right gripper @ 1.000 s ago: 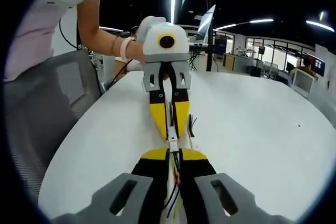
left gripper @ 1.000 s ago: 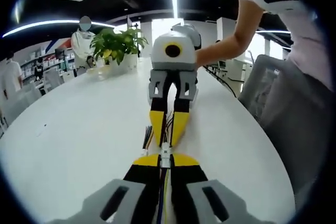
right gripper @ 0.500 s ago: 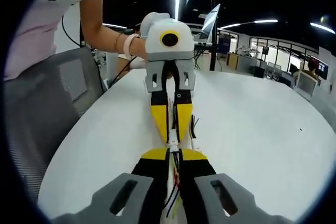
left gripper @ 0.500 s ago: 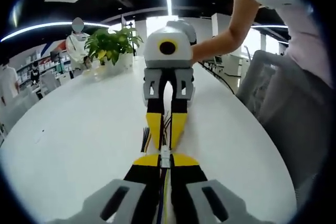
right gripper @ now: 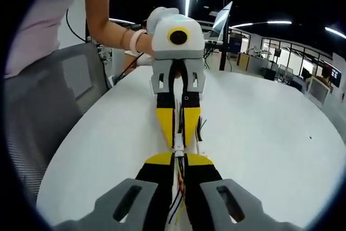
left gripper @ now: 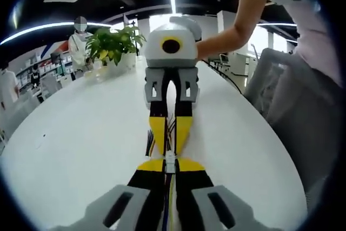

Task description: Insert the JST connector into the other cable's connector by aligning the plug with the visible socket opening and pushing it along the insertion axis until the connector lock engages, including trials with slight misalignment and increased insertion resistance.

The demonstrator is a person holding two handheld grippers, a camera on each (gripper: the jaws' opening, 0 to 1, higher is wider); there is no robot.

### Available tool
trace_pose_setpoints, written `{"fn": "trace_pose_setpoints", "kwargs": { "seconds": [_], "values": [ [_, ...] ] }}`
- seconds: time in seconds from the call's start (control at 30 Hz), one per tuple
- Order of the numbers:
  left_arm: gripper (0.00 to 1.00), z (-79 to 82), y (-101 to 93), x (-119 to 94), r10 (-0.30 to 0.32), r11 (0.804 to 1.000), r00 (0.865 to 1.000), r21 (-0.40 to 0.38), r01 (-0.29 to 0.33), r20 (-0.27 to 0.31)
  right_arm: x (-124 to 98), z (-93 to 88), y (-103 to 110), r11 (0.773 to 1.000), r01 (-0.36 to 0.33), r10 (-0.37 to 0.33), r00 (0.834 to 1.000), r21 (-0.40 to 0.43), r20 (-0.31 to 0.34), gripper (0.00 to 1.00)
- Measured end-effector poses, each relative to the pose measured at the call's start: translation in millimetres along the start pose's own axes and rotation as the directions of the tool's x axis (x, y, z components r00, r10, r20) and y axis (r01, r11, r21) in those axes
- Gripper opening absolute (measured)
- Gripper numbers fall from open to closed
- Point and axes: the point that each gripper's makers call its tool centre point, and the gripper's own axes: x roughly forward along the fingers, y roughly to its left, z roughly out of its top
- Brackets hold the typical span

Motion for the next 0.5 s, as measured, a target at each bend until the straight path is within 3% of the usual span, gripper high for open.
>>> {"fn": "trace_pose_setpoints", "kwargs": {
  "seconds": [0.5],
  "values": [
    [0.0,-6.0,5.3,4.3,0.013,1.0,1.0,0.002,-0.013,-0.007,2.6,-8.1,-7.1,1.0,0.019,-0.019,1.0,-0.004,-0.012,0.03]
  ]
}}
